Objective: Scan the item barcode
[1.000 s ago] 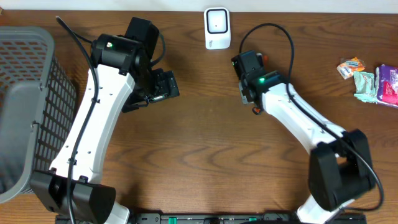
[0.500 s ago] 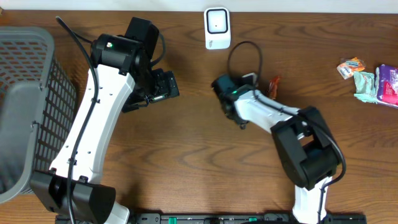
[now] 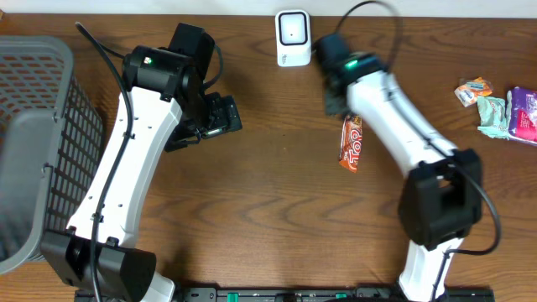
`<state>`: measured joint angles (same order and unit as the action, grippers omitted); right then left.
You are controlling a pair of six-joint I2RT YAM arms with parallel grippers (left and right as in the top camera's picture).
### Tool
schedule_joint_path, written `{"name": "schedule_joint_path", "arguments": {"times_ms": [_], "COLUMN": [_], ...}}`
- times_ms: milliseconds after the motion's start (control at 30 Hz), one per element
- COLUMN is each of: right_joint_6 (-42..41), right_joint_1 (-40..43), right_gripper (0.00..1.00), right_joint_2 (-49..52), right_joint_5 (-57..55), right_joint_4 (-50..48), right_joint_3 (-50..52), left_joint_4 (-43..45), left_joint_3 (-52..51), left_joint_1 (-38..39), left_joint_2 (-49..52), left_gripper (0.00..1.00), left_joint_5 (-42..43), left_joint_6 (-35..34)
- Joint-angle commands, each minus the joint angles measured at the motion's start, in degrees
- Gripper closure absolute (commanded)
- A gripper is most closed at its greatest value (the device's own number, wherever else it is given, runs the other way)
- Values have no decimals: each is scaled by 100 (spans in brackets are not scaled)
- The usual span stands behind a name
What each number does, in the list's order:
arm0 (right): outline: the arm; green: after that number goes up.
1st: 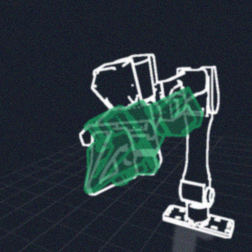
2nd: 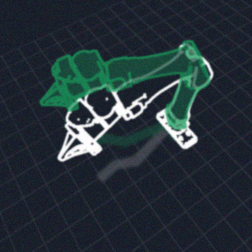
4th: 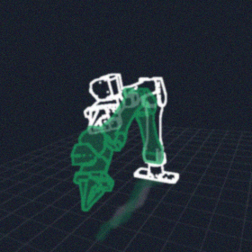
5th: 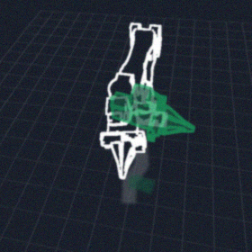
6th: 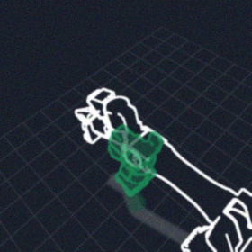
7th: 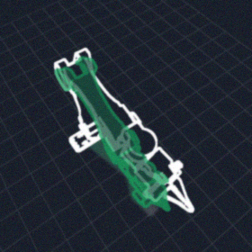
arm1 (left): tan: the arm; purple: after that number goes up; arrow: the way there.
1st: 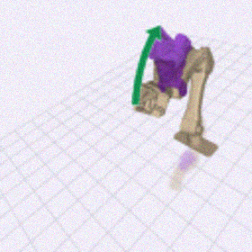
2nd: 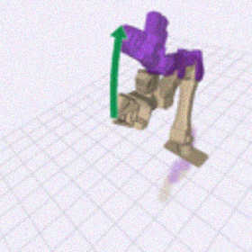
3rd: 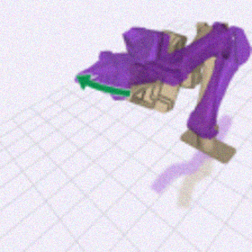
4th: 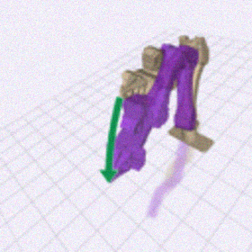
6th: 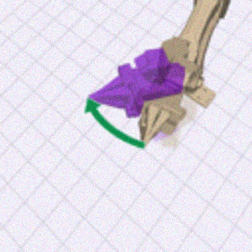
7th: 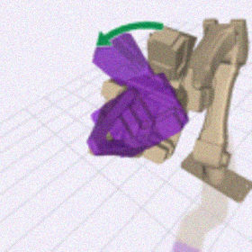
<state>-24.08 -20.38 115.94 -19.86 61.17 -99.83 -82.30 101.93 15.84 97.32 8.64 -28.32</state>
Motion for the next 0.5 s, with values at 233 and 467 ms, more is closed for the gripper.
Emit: {"name": "schedule_joint_path", "arguments": {"times_ms": [233, 467], "right_joint_6": [1128, 1051], "right_joint_1": [1856, 1884], "right_gripper": [36, 51], "right_joint_2": [-92, -90], "right_joint_5": [3770, 4588], "right_joint_4": [136, -1132], "right_joint_3": [726, 1958], "left_joint_4": [-35, -35], "left_joint_3": [20, 20], "left_joint_1": [-17, -17], "left_joint_2": [31, 31], "left_gripper": [2, 2], "left_joint_5": [-35, -35], "left_joint_6": [13, 13]}}
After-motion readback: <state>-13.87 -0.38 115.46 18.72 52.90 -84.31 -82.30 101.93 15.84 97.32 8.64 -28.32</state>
